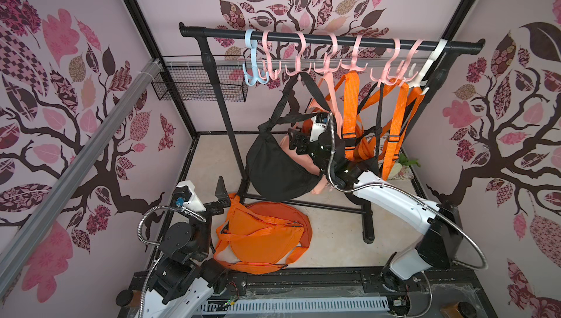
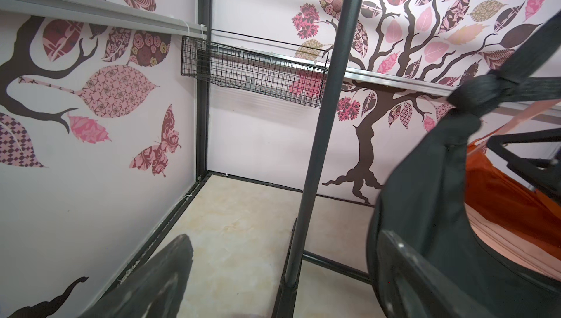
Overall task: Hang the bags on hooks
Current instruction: Adjust the bag at the hook.
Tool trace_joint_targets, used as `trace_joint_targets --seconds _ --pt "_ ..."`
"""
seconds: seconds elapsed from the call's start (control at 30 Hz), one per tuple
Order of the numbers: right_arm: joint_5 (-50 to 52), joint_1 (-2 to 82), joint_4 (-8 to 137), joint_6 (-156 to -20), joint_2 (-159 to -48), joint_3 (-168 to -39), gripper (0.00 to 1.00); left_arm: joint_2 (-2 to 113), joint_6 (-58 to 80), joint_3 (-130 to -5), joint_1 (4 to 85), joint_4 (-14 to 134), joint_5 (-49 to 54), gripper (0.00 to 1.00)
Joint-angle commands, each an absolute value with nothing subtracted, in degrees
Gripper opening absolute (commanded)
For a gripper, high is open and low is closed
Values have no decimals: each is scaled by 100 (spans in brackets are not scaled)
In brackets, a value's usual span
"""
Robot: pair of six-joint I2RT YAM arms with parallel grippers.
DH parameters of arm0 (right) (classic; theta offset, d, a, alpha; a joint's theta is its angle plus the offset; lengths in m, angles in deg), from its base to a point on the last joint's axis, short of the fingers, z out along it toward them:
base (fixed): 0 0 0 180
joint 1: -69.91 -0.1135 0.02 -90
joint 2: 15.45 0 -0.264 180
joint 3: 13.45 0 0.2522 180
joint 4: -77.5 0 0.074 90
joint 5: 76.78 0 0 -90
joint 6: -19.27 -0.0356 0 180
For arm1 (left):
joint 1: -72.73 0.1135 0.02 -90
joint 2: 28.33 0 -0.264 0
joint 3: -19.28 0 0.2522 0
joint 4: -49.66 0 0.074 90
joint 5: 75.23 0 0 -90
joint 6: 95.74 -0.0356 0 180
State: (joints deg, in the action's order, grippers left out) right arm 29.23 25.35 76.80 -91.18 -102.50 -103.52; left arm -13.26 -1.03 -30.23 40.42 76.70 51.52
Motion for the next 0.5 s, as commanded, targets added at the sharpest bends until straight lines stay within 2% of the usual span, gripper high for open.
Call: trace_joint_targets --seconds 0.0,0.1,0.23,0.47 --pt "1514 2411 7916 -9116 -9633 -9974 88 -1324 -100 -2866 4014 7546 5065 98" --pt "1009 2281 7590 -9054 -9336 -9718 89 -1292 -88 -2876 4006 7546 5028 98" --pt "825 2122 7116 -9037 -9231 -9736 89 -1252 -78 -2884 4000 7552 4975 98" --pt "1247 1979 6030 -9314 -9054 -9866 90 -1226 -97 -2881 3960 7578 4985 98"
